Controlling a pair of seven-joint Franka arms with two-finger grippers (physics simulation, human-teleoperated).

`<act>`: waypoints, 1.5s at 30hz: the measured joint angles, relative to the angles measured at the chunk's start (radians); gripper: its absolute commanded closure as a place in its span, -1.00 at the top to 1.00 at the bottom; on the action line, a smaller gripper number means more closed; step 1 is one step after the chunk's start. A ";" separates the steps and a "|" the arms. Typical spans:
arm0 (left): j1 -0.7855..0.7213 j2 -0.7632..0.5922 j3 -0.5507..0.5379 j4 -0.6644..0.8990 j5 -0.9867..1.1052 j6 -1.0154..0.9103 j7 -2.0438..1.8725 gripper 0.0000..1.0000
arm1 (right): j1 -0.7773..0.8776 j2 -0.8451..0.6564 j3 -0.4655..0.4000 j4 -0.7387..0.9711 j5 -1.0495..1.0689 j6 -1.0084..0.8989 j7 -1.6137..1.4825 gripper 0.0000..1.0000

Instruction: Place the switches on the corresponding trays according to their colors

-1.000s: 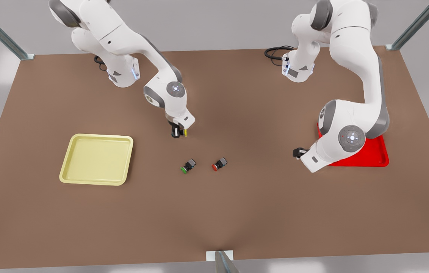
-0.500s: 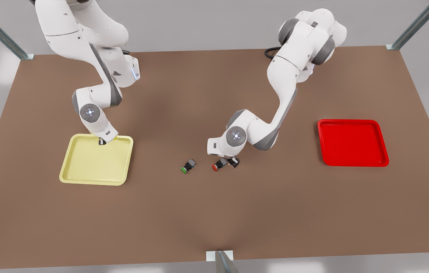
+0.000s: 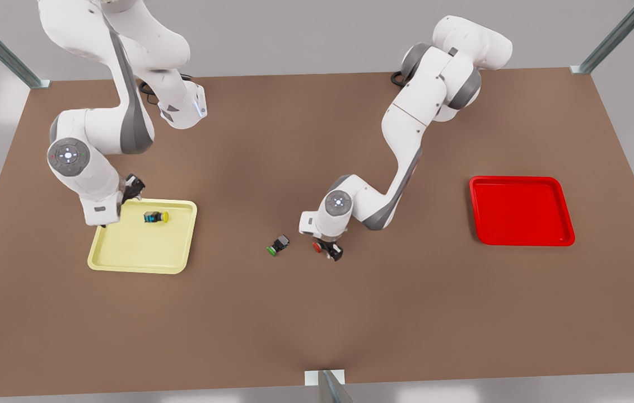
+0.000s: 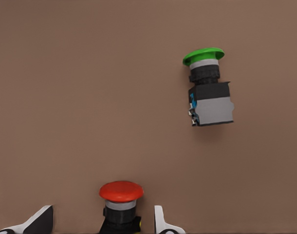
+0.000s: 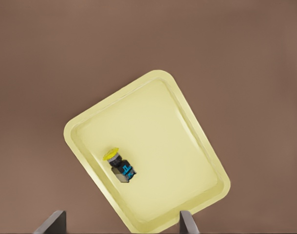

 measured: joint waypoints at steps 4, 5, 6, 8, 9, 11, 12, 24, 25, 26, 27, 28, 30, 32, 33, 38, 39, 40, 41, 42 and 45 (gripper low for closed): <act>0.000 -0.005 -0.002 -0.022 0.028 -0.017 -0.014 1.00 | 0.175 -0.014 -0.034 0.229 0.009 -0.153 0.454 0.88; 0.000 -0.006 -0.001 -0.024 0.030 -0.022 -0.009 1.00 | 0.158 -0.024 -0.108 0.243 0.052 -0.160 0.462 0.93; 0.000 -0.008 -0.001 -0.025 0.032 -0.042 -0.009 1.00 | 0.059 -0.026 -0.140 0.252 0.118 -0.181 0.469 0.94; 0.000 -0.012 -0.001 -0.040 0.034 -0.051 -0.016 1.00 | -0.115 -0.028 -0.143 0.267 0.122 -0.208 0.546 1.00; 0.000 -0.012 -0.002 -0.041 0.035 -0.051 -0.017 1.00 | -0.126 0.003 -0.143 0.307 0.124 -0.210 0.550 1.00; 0.000 -0.012 -0.004 -0.041 0.035 -0.065 -0.019 1.00 | 0.056 0.020 -0.146 0.341 0.145 -0.203 0.550 1.00; 0.000 -0.012 -0.007 -0.041 0.035 -0.065 -0.020 0.96 | 0.113 0.043 -0.140 0.345 0.147 -0.202 0.550 1.00; 0.000 -0.012 -0.006 -0.040 0.035 -0.065 -0.018 0.19 | 0.047 0.206 -0.138 0.428 0.153 -0.115 0.550 1.00; 0.000 -0.012 -0.006 -0.040 0.035 -0.063 -0.019 0.16 | 0.047 0.206 -0.139 0.437 0.153 -0.115 0.550 1.00; -0.001 -0.012 -0.006 -0.038 0.035 -0.063 -0.020 0.12 | 0.047 0.206 -0.139 0.442 0.153 -0.116 0.550 1.00; -0.001 -0.012 -0.006 -0.038 0.035 -0.063 -0.020 0.10 | 0.047 0.207 -0.139 0.442 0.153 -0.115 0.550 1.00; -0.002 -0.011 -0.006 -0.038 0.035 -0.063 -0.020 0.05 | 0.047 0.207 -0.139 0.442 0.153 -0.112 0.550 1.00; -0.002 -0.011 -0.006 -0.038 0.035 -0.062 -0.020 0.02 | 0.048 0.207 -0.139 0.442 0.153 -0.112 0.550 1.00; -0.002 -0.009 -0.006 -0.038 0.035 -0.060 -0.021 -0.01 | 0.047 0.207 -0.139 0.442 0.153 -0.111 0.550 1.00; -0.002 -0.009 -0.006 -0.038 0.035 -0.060 -0.021 -0.02 | 0.047 0.208 -0.139 0.442 0.153 -0.110 0.550 1.00; -0.003 -0.007 -0.006 -0.038 0.046 -0.056 -0.022 -0.02 | 0.046 0.207 -0.139 0.442 0.153 -0.110 0.550 1.00; -0.003 -0.006 -0.006 -0.038 0.049 -0.055 -0.021 -0.02 | 0.046 0.208 -0.139 0.442 0.153 -0.110 0.551 1.00; -0.003 -0.005 -0.007 -0.038 0.052 -0.054 -0.022 -0.01 | 0.046 0.207 -0.139 0.442 0.153 -0.110 0.550 1.00; -0.003 -0.005 -0.006 -0.038 0.055 -0.054 -0.022 -0.01 | 0.046 0.208 -0.139 0.442 0.153 -0.110 0.550 1.00; -0.003 -0.005 -0.006 -0.038 0.057 -0.053 -0.022 -0.01 | 0.046 0.207 -0.139 0.442 0.153 -0.110 0.551 1.00; -0.002 -0.024 -0.004 -0.029 0.058 -0.064 -0.012 0.00 | 0.046 0.207 -0.139 0.443 0.153 -0.110 0.550 1.00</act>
